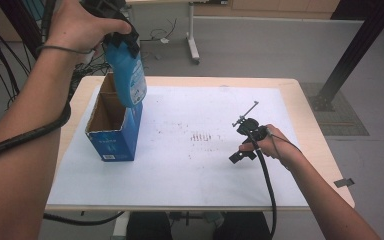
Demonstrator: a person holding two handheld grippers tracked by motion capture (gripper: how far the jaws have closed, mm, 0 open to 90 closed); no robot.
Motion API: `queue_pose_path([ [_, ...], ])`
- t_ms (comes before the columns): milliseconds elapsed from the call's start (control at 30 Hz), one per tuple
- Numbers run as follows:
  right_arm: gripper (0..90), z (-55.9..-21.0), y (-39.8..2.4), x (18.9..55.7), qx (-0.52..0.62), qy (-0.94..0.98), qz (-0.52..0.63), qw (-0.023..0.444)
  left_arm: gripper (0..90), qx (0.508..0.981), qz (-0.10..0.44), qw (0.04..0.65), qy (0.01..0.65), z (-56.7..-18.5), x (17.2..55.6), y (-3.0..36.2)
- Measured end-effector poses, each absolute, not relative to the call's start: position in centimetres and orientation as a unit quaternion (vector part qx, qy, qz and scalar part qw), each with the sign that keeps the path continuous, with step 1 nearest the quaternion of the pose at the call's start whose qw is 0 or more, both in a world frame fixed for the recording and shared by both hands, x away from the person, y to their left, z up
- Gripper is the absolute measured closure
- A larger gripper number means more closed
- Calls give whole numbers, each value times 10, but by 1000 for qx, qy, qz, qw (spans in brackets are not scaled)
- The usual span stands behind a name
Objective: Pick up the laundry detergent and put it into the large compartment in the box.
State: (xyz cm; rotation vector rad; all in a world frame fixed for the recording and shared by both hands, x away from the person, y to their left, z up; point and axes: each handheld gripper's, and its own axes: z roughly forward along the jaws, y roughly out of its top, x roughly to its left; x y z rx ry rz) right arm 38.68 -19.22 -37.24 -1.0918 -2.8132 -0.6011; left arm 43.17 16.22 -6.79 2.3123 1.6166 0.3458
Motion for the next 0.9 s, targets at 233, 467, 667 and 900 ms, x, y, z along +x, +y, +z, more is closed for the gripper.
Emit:
queue_pose_path([
  [233,114,-373,-193,387,-354,-914,-196,33,378,783,125,145,591,-73,438,182],
  [467,114,-374,-193,388,-356,-913,-196,34,378,764,137,133,616,-79,443,196],
  [667,114,-374,-193,388,-357,-912,-196,35,378,753,140,123,630,-85,445,205],
  [900,114,-374,-194,388,-357,-912,-197,35,378,747,132,125,640,-90,444,215],
])
